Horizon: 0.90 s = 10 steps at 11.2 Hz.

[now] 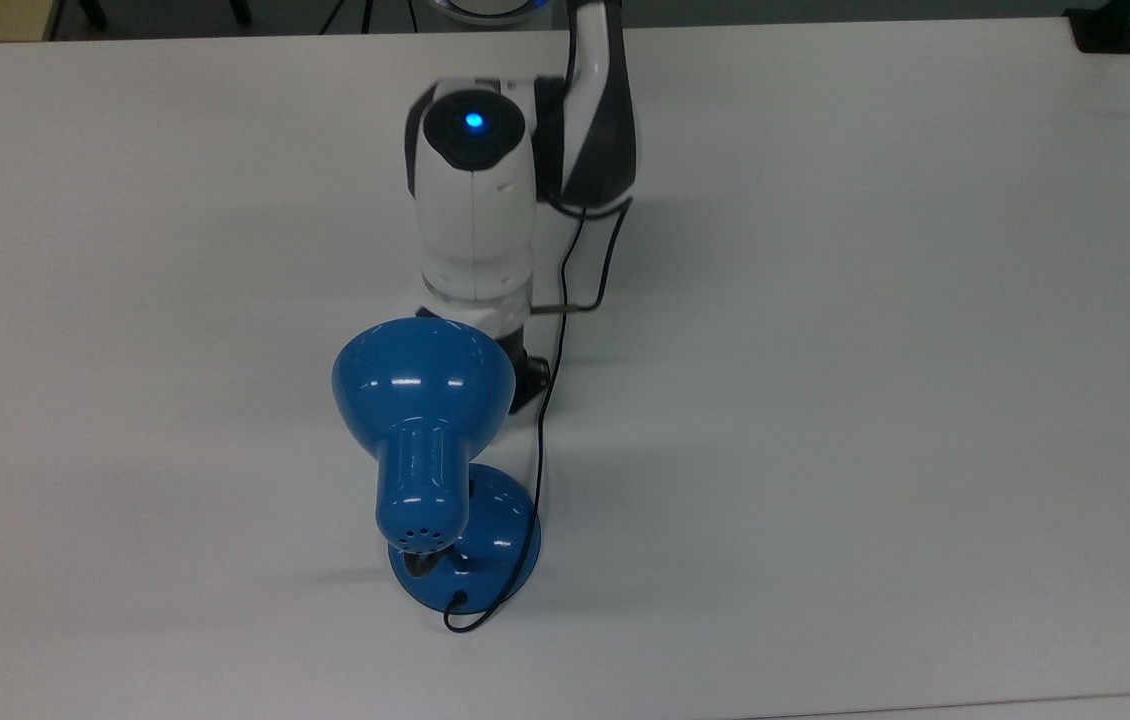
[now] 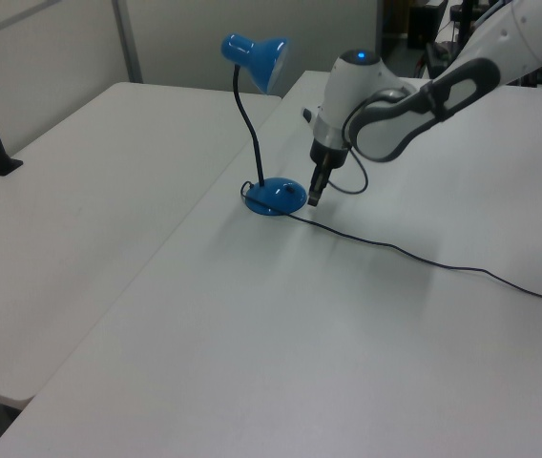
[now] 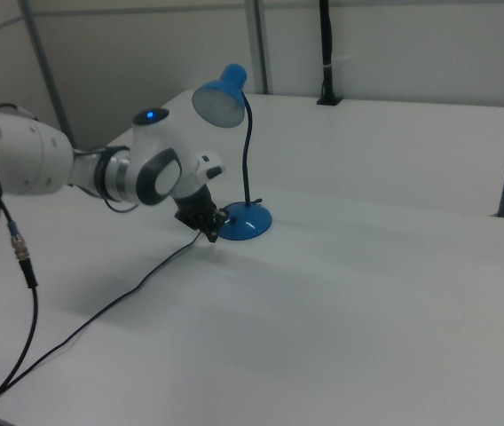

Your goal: Turn off the lamp

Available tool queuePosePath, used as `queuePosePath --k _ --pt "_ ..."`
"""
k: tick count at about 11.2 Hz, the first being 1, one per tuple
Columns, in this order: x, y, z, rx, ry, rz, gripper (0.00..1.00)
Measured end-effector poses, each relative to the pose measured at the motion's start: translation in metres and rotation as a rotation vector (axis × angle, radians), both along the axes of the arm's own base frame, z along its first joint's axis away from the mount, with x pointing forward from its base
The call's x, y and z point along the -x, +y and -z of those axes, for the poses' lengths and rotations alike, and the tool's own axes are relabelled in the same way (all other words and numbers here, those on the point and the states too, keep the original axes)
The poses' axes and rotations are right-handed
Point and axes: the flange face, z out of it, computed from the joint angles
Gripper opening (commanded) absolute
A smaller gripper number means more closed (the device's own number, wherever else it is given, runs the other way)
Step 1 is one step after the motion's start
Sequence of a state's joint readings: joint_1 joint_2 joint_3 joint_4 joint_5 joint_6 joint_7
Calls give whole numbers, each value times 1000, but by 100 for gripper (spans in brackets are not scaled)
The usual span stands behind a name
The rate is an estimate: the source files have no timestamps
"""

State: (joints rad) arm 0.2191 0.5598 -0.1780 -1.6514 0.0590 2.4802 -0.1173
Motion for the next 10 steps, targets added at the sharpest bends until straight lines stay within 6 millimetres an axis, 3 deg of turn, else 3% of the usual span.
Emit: queuePosePath --k 1,2,4,5,6,8,10 --pt "8 -7 -22 -10 53 20 45" --pt "22 -19 -63 -25 119 41 99" --pt "68 -46 -154 -43 224 71 100" --pt "92 -54 -186 -22 269 72 100" --pt "112 -59 -209 -7 304 73 100" --pt "133 -68 -236 -3 308 85 100" --pt "142 -77 -247 -9 306 99 100"
